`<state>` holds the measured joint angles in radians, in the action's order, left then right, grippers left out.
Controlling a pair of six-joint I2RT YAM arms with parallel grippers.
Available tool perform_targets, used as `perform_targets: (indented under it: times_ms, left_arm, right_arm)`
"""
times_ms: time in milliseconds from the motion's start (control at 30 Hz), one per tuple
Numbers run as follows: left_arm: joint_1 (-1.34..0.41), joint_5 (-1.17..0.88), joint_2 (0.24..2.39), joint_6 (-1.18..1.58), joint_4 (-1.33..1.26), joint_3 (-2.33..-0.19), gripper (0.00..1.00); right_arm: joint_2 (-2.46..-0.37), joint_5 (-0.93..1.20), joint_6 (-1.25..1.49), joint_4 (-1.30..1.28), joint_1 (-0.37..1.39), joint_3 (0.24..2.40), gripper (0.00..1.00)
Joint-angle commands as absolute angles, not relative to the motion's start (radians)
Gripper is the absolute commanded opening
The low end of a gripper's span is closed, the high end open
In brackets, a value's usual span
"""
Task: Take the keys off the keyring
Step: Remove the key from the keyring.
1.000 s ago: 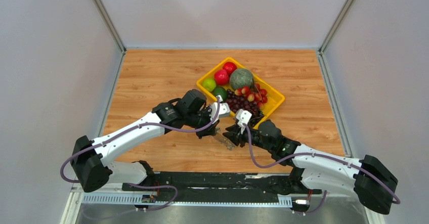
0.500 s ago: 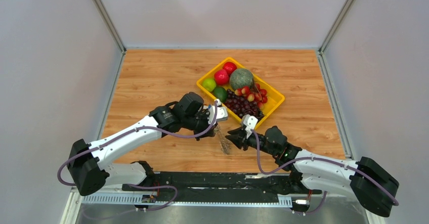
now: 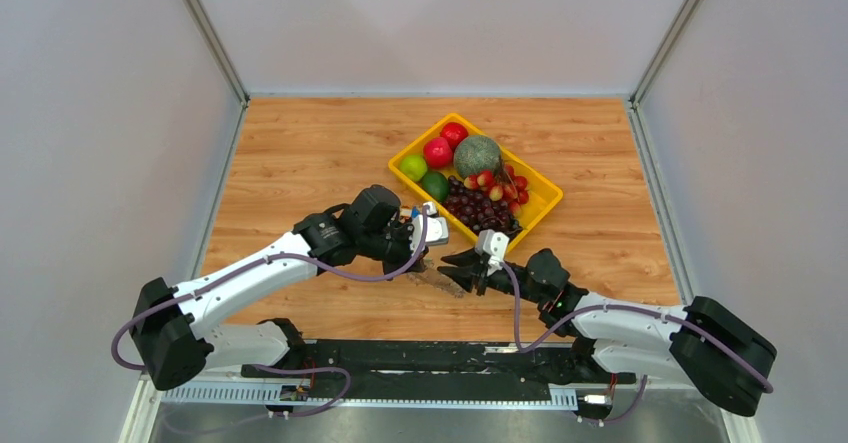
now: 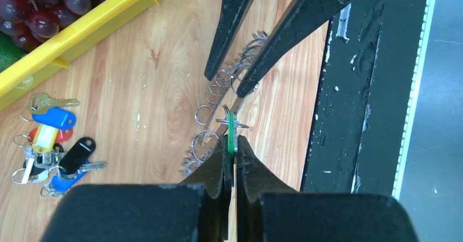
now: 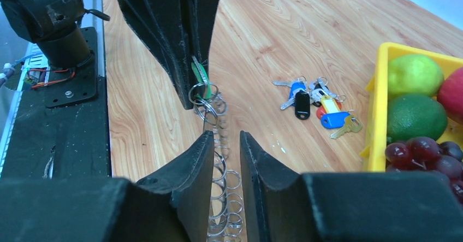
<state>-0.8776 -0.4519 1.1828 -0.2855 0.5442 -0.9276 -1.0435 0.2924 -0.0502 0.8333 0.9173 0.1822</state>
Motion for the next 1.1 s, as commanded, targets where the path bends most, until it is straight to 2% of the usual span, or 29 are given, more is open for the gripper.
perform_targets:
  times_ms: [0, 1067]
  left_arm:
    - [-0.883, -0.489, 1.149, -0.323, 0.494, -0.927, 0.00]
    - [-0.884, -0.526, 1.104, -0.388, 0.467, -0.890, 0.00]
  right_arm:
    - [-1.074, 0.367, -0.051, 0.935, 0.913, 0.188, 0.29]
    - [-1.181, 0.491, -0.040, 1.042, 0.896, 0.232, 0.24]
